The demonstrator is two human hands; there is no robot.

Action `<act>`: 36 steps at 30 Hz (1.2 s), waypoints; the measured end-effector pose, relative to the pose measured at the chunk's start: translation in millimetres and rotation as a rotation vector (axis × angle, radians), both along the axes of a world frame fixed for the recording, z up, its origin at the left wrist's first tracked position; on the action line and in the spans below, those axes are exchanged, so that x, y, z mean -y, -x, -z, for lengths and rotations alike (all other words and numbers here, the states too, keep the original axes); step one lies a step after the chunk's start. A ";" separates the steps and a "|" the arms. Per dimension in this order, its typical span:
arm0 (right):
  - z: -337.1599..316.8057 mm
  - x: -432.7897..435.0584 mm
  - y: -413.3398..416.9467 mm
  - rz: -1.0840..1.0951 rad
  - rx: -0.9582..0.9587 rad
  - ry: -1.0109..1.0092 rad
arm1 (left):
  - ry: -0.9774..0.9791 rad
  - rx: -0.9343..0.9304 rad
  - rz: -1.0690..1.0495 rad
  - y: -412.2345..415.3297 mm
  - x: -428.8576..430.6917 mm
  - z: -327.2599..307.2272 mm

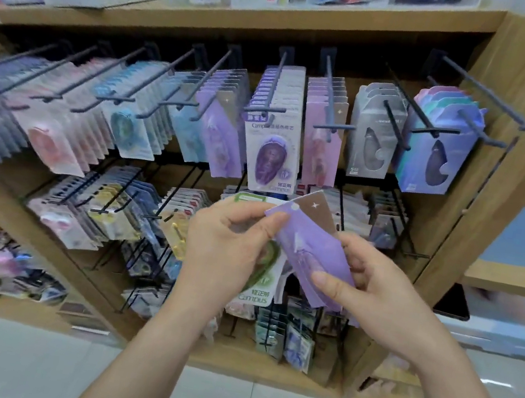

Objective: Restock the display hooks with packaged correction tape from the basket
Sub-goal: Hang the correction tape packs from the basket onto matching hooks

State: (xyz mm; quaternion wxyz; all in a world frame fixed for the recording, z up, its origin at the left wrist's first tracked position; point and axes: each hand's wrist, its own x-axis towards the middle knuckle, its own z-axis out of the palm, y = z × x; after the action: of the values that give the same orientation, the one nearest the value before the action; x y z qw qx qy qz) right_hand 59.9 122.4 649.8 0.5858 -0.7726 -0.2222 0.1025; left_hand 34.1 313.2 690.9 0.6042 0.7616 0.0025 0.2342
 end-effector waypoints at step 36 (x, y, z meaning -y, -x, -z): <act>-8.2 -189.4 -22.1 0.365 0.002 -0.128 | -0.148 -0.144 -0.111 -74.6 -154.8 -27.9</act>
State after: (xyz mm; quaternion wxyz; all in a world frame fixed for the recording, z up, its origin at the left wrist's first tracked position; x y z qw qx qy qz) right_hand 82.0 311.8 658.0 0.6423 -0.7614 -0.0850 -0.0204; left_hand 108.8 468.1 718.8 0.5306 0.8178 0.0707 0.2114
